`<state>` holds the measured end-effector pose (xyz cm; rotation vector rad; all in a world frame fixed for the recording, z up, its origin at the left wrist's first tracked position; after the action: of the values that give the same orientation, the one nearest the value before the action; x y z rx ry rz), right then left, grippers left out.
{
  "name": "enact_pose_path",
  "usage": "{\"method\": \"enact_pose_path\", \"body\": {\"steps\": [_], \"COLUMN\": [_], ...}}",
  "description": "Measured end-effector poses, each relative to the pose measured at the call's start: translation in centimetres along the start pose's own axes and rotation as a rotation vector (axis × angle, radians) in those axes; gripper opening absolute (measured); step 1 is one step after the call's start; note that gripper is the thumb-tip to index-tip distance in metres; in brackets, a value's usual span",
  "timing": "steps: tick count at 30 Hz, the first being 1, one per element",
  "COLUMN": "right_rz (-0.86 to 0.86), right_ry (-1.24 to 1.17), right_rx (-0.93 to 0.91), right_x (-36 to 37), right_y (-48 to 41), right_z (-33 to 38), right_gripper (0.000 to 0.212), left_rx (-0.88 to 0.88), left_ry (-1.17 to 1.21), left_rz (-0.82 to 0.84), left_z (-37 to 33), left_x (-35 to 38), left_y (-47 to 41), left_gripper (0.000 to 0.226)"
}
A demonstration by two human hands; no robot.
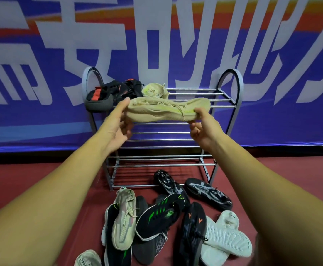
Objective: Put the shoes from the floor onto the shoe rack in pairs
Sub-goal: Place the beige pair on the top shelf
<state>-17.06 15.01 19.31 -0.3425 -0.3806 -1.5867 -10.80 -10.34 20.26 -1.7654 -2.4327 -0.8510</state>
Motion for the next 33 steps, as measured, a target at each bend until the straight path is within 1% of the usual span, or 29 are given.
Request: {"method": "enact_pose_path", "body": {"steps": [3,7,9,13,17,19,21,24,26,28,29,31,33], "right_rz": [0.027,0.071,0.099,0.160,0.149,0.125,0.124,0.199,0.252,0.282,0.283,0.259,0.253], "right_ry": [-0.068,-0.136,-0.118,-0.071,-0.057,-0.021,-0.035,-0.105,-0.122,-0.126,-0.128,-0.122,-0.110], "right_rx": [0.024,0.036,0.030,0.017,0.019,0.001,-0.003,0.002,0.001,-0.017,-0.028,-0.050,-0.076], "right_x": [0.3,1.1,1.6,2.2,1.9,1.3,1.0,1.8,2.7,3.3,3.5,3.3,3.1], "right_y": [0.0,0.3,0.3,0.6,1.1,1.0,0.7,0.8,1.0,0.9,0.7,0.4,0.2], "right_z": [-0.5,-0.6,-0.6,-0.6,0.2,0.5,0.6,0.8,0.7,0.3,0.1,0.0,0.1], "right_gripper": [0.012,0.018,0.015,0.012,0.019,0.019,0.017,0.019,0.018,0.024,0.028,0.038,0.039], "left_rx": [0.077,0.025,0.023,0.069,0.086,0.099,0.120,0.156,0.201,0.259,0.275,0.286,0.302], "left_ry": [0.108,-0.055,-0.051,-0.056,0.033,0.010,-0.024,-0.003,-0.017,-0.140,-0.213,-0.318,-0.307], "left_rz": [0.003,0.036,0.082,0.154,0.152,0.148,0.133,0.097,0.096,0.125,0.136,0.135,0.120], "left_z": [-0.3,2.0,2.6,2.2,1.3,0.6,0.3,0.1,-0.3,-0.7,-0.7,-0.6,-0.5], "left_x": [0.1,3.2,5.0,7.8,7.8,7.6,7.5,7.7,8.2,9.2,9.7,10.3,10.4], "left_y": [0.0,0.2,0.3,0.8,0.1,-0.1,-0.5,-0.9,-0.9,-0.4,-0.2,-0.1,-0.2], "left_gripper": [0.042,0.043,0.046,0.034,0.054,0.057,0.058,0.063,0.053,0.039,0.036,0.039,0.042]}}
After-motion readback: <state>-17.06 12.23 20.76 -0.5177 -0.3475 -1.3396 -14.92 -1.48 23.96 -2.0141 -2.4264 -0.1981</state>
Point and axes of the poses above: each hand's wrist, its own y-axis away from the middle knuckle, its own x-axis out of the palm, z = x × y, the point moved 8 cm from there along -y, towards the middle knuckle, and after that the axes turned 15 degrees about -x, right-handed, at the moved point
